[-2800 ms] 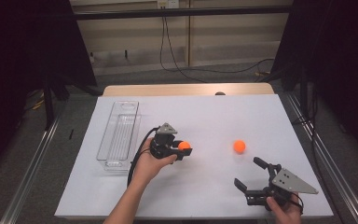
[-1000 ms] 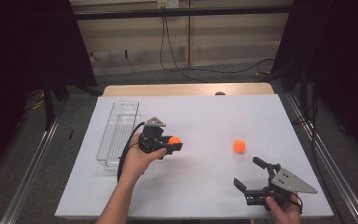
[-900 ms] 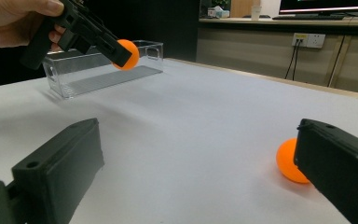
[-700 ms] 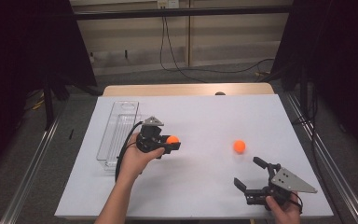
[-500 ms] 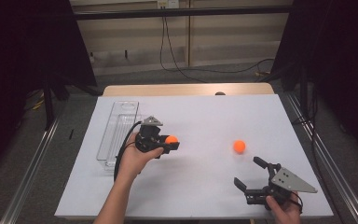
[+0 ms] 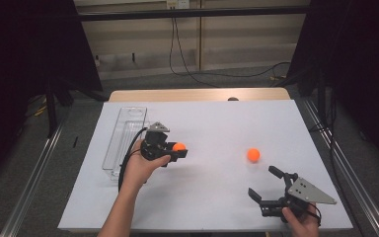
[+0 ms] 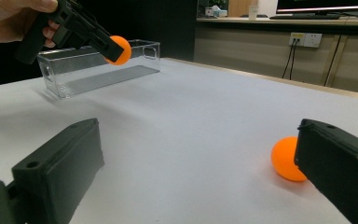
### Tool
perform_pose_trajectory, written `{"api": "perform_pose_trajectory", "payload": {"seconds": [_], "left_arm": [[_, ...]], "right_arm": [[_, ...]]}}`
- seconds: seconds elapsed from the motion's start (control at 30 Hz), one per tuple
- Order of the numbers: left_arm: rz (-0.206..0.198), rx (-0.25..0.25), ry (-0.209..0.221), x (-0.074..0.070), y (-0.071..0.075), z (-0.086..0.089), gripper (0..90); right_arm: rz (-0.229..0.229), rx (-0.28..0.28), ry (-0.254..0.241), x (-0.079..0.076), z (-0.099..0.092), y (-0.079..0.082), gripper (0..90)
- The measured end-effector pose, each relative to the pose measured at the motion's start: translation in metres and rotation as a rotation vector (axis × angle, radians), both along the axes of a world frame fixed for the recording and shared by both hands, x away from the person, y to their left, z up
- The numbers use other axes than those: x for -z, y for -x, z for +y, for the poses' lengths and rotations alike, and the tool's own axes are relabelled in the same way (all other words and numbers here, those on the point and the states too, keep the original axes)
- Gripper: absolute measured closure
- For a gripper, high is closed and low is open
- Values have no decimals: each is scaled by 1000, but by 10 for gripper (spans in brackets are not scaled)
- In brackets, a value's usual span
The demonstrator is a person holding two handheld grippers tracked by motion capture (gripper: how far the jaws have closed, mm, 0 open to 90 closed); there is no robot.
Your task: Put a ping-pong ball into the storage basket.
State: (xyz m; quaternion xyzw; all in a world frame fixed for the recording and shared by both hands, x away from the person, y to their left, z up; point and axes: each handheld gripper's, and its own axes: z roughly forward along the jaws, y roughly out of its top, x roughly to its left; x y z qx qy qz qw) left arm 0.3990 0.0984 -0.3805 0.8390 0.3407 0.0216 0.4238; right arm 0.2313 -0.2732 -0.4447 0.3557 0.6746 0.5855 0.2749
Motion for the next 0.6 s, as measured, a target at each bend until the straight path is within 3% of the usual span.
{"api": "perform_pose_trajectory", "payload": {"seconds": [0.6], "left_arm": [[-20, -40, 23, -10, -3, 19, 509]], "right_arm": [[1, 5, -5, 0, -1, 1, 7]]}}
